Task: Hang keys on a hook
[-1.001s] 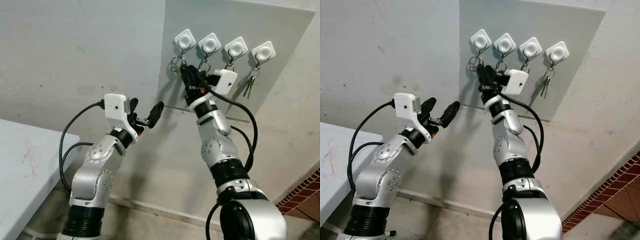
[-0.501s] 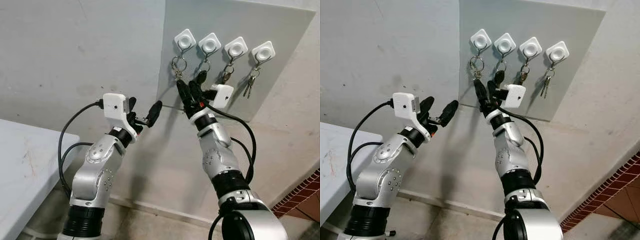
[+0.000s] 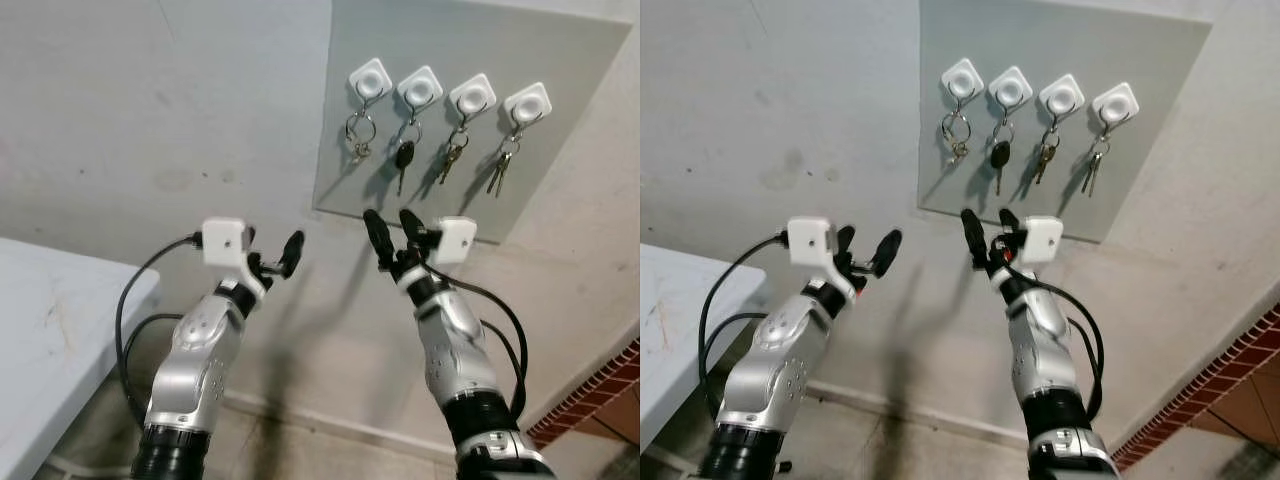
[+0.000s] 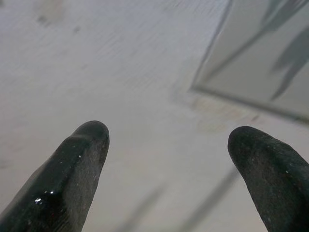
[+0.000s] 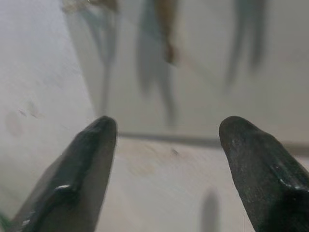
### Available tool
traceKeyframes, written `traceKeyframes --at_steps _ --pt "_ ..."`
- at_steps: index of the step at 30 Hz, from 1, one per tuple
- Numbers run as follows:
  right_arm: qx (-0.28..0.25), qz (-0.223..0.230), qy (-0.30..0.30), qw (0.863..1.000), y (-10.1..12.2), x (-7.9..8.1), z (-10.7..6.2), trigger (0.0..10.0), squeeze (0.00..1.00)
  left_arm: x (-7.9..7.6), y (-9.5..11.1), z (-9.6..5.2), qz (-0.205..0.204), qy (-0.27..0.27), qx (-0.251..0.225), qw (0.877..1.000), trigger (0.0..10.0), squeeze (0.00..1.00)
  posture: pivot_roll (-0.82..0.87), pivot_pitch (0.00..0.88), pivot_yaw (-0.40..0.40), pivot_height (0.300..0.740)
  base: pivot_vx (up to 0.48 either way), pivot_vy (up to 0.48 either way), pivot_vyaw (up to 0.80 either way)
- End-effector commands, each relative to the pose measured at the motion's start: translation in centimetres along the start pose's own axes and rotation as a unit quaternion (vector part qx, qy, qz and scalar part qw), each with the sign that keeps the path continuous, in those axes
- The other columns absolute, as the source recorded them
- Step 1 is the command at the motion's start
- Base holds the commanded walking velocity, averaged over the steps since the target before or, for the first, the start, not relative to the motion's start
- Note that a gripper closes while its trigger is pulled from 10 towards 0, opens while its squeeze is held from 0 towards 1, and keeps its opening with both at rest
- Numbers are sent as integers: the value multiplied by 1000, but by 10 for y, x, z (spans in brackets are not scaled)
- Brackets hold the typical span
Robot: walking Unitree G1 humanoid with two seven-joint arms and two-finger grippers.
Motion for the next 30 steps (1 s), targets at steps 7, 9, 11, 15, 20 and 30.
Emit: traceKeyframes --at_steps 7,9,11,15,20,30 --pt "79 -36 -45 995 -45 -24 -46 10000 1000 21 -57 -14 31 31 65 997 10000 0 -39 1 -32 740 0 0 0" --pt "101 -44 -55 992 -57 -30 -57 10000 1000 25 -69 -16 54 38 83 994 10000 0 -39 1 -32 740 0 0 0" --pt "131 -48 -72 988 -73 -37 -72 10000 1000 32 -82 -18 65 50 101 991 10000 0 -43 0 -25 740 0 0 0" --pt "181 -58 -96 977 -95 -45 -93 10000 1000 45 -106 -26 57 81 136 986 10000 0 -46 0 -21 740 0 0 0" --pt "233 -60 -112 964 -116 -49 -113 10000 925 46 -131 -38 33 71 168 983 10000 0 -52 0 -18 740 0 0 0" --pt "363 -81 -124 920 -161 -52 -176 10000 0 58 -191 -87 6 111 286 952 10000 0 -62 0 -16 740 0 0 0"
Point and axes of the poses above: a point about 5 cm out from each wrist's last joint towards the gripper, its own z axis pointing out of the wrist towards the gripper, its own y axis along the axis of the wrist's last joint, x = y × z, the point moved 5 cm from there along z, pointing out of the wrist towards the gripper, and after that the axes turned 5 degrees about -z, right-handed, at the moved point
